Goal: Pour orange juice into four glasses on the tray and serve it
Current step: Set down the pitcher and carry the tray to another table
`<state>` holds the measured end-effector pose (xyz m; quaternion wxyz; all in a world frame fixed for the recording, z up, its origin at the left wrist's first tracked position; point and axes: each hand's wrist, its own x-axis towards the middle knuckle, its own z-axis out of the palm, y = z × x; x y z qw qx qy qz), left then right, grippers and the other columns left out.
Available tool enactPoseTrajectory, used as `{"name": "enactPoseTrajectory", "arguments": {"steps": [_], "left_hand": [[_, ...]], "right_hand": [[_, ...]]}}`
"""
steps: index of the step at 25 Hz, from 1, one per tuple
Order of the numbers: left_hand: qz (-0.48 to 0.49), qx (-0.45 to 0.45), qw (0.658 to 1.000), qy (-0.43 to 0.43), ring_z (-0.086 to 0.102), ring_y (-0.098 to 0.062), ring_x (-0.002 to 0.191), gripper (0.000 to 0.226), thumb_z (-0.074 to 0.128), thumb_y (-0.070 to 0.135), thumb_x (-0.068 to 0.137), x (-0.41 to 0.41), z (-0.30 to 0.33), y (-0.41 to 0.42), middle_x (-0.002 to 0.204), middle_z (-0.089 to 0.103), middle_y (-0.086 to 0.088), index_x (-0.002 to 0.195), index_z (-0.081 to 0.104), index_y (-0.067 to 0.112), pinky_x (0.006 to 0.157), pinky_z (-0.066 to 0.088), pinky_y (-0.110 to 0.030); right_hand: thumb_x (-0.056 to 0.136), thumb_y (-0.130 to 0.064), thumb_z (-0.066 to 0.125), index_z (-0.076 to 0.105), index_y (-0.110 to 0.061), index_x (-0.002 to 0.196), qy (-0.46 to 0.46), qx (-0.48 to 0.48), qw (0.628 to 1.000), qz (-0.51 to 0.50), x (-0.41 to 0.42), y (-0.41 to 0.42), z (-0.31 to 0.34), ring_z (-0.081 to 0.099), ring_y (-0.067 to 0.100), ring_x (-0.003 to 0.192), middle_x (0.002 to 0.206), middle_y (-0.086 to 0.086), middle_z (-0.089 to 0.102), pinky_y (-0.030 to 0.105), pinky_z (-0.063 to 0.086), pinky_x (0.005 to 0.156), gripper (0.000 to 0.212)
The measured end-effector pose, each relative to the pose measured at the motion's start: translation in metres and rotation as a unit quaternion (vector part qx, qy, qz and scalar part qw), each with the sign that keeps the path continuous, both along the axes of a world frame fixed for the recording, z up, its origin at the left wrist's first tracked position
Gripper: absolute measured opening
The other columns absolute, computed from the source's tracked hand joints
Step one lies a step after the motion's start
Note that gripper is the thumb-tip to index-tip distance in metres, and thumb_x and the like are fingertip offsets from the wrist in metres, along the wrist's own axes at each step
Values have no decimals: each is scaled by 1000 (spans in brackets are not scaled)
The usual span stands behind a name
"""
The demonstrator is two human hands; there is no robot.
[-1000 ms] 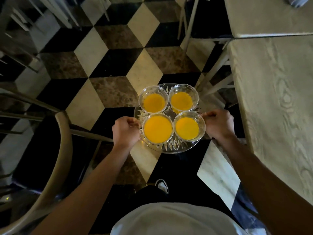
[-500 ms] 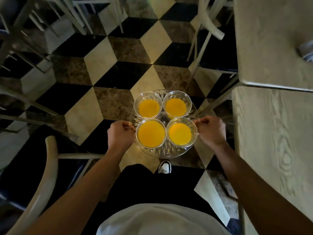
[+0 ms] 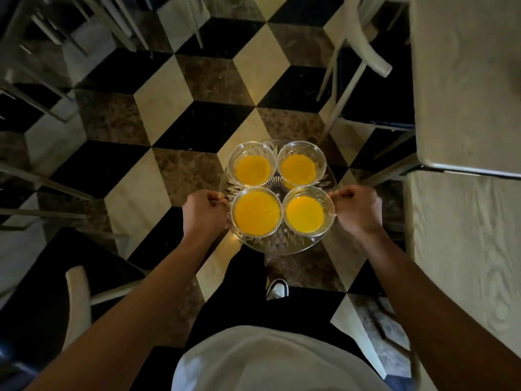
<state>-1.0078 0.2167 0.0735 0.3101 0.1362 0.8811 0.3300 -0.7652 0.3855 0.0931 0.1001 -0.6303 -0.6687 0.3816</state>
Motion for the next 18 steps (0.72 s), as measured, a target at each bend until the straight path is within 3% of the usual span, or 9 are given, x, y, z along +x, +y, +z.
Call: {"name": "enactPoseTrajectory", "arguments": {"steps": [3, 7, 9, 15, 18], "left_hand": [[-23, -4, 1000, 9, 77, -21, 75, 14, 71, 10, 89, -31, 0, 31, 74, 76, 1, 80, 75, 20, 74, 67, -41], [-36, 6, 999, -7, 77, -29, 74, 15, 71, 4, 86, -72, -1, 72, 72, 75, -4, 79, 75, 17, 75, 67, -50], [-50, 8, 999, -17, 77, -31, 73, 15, 70, 2, 86, -94, 0, 93, 73, 76, -7, 79, 74, 14, 72, 67, -53], [-66, -2, 997, 32, 75, -14, 72, 14, 72, 12, 91, -148, 9, 148, 78, 75, 2, 81, 74, 21, 67, 66, -36], [-76, 4, 997, 9, 77, -26, 73, 13, 71, 6, 88, -174, 12, 173, 75, 75, -7, 77, 74, 13, 70, 67, -49]], "right_hand": [[90, -24, 72, 78, -18, 84, -3, -5, 1000, -16, -26, 25, 0, 59, -5, 51, 70, -8, 69, 2, 35, 38, 10], [90, -22, 73, 75, -21, 81, 9, -11, 999, -38, -62, 57, 4, 61, -3, 51, 69, -13, 66, 1, 36, 38, 9], [90, -21, 74, 73, -23, 78, 20, -14, 999, -47, -81, 75, 4, 61, -12, 53, 69, -11, 67, 2, 37, 39, 12], [87, -22, 75, 77, -23, 79, 24, -10, 997, -77, -134, 121, 7, 60, -16, 56, 70, -11, 70, 1, 36, 39, 8], [85, -23, 77, 78, -20, 78, 32, -16, 995, -90, -157, 145, 8, 58, -19, 53, 67, -12, 69, 0, 34, 38, 7]]}}
